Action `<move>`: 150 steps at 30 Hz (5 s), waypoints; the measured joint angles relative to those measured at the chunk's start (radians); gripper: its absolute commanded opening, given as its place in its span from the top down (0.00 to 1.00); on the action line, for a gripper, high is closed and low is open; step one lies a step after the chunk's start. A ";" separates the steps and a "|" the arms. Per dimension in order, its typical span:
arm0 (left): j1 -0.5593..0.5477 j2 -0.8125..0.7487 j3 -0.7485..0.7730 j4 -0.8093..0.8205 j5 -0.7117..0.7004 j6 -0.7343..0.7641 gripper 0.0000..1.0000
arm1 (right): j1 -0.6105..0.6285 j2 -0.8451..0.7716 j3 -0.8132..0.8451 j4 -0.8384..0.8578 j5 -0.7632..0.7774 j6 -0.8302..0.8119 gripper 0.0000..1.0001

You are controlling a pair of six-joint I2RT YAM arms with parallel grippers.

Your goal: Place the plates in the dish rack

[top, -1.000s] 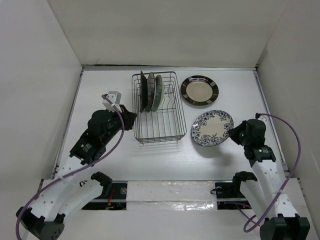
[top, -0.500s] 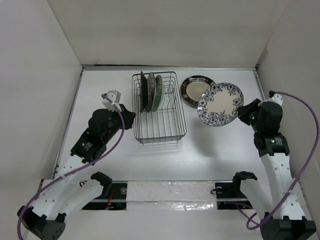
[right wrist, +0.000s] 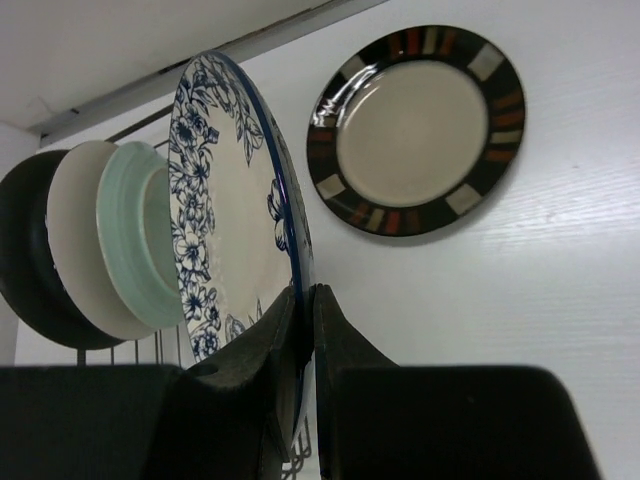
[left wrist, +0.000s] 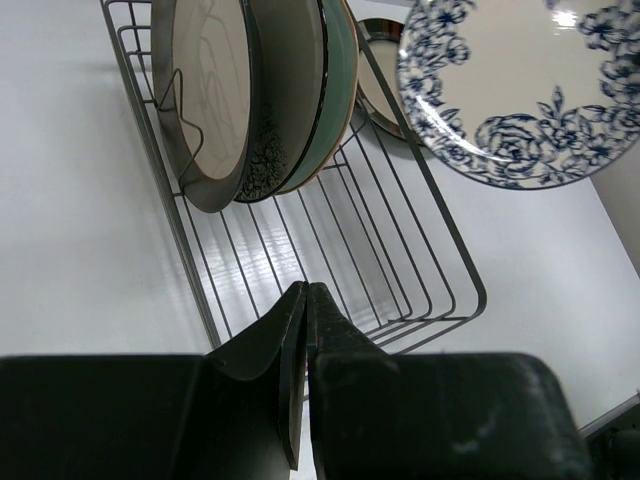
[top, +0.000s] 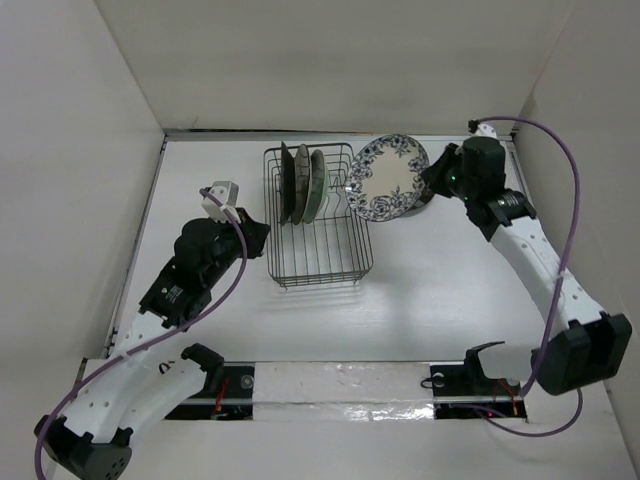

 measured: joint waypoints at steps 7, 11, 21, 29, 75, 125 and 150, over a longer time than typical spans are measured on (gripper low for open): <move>0.000 -0.027 -0.005 0.002 0.001 0.000 0.98 | 0.100 0.245 0.200 -0.017 0.056 -0.046 1.00; 0.000 -0.028 -0.006 0.007 0.002 0.001 0.98 | 0.137 0.338 0.310 -0.050 0.105 -0.082 1.00; 0.000 -0.040 -0.007 0.008 0.001 0.003 0.98 | 0.240 0.555 0.589 -0.179 0.293 -0.197 1.00; 0.000 -0.040 -0.007 0.008 0.010 0.004 0.98 | 0.360 0.674 0.768 -0.283 0.481 -0.292 1.00; 0.000 -0.012 -0.022 0.015 0.039 0.004 0.97 | 0.587 0.758 0.670 -0.185 0.722 -0.187 0.52; 0.000 0.007 -0.022 0.044 -0.132 0.019 0.64 | -0.218 0.865 -0.255 1.098 -0.291 0.631 0.83; 0.000 0.008 -0.022 0.045 -0.119 0.022 0.66 | -0.090 0.280 -0.252 0.660 0.148 0.176 1.00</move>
